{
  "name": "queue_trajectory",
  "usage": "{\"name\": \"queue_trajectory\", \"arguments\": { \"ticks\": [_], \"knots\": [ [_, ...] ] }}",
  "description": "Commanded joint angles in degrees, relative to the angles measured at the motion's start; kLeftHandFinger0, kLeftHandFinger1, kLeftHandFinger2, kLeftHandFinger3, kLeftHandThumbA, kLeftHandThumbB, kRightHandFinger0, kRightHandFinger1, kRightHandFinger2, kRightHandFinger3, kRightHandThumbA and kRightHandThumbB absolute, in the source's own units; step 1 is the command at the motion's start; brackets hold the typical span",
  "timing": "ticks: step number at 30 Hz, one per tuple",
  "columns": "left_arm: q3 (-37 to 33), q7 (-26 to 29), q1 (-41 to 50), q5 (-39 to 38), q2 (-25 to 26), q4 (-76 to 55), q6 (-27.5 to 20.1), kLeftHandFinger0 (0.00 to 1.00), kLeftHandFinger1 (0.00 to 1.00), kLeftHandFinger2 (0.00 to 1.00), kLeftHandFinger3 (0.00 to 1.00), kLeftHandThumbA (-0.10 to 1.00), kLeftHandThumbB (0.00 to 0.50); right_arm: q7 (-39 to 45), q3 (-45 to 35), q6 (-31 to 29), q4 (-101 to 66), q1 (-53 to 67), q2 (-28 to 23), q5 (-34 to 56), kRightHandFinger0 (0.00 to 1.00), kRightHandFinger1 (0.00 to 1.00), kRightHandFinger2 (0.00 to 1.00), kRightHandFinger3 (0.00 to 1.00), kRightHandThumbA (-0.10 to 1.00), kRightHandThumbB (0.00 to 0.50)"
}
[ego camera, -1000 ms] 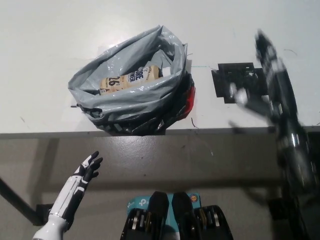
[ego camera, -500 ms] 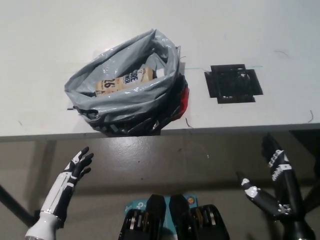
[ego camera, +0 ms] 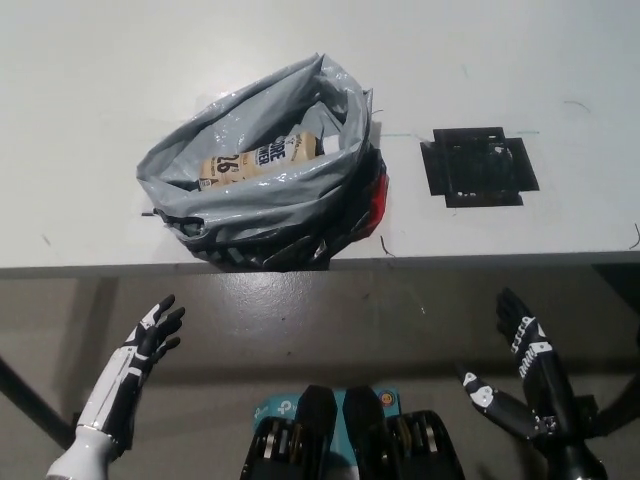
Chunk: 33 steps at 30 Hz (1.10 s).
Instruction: Use the right hand to pick up a bottle of protein shake and place it into a plastic bag on the left side
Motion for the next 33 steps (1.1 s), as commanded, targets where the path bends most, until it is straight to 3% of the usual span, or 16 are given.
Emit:
{"name": "queue_trajectory", "arguments": {
  "ticks": [1, 20, 33],
  "knots": [
    [0.4, -0.7, -0.5, -0.7, 0.9, -2.0, 0.0, 1.00, 1.00, 1.00, 1.00, 1.00, 0.117, 2.2, 0.2, -2.4, -0.5, -0.8, 0.1, 0.9, 1.00, 1.00, 1.00, 1.00, 0.69, 0.137],
    [-0.1, -0.9, -1.2, 0.4, 1.4, -2.6, 0.7, 1.00, 1.00, 1.00, 1.00, 1.00, 0.084, 3.3, 0.1, -1.2, -0.4, -1.4, 1.1, 0.5, 0.94, 1.00, 1.00, 1.00, 0.58, 0.118],
    [-0.8, -0.9, -1.1, 1.8, 1.4, -1.7, 0.4, 1.00, 1.00, 1.00, 1.00, 1.00, 0.103, 3.0, 0.0, -2.6, 0.6, -1.6, 0.9, -0.9, 0.88, 0.93, 1.00, 1.00, 0.56, 0.129]
  ]
}}
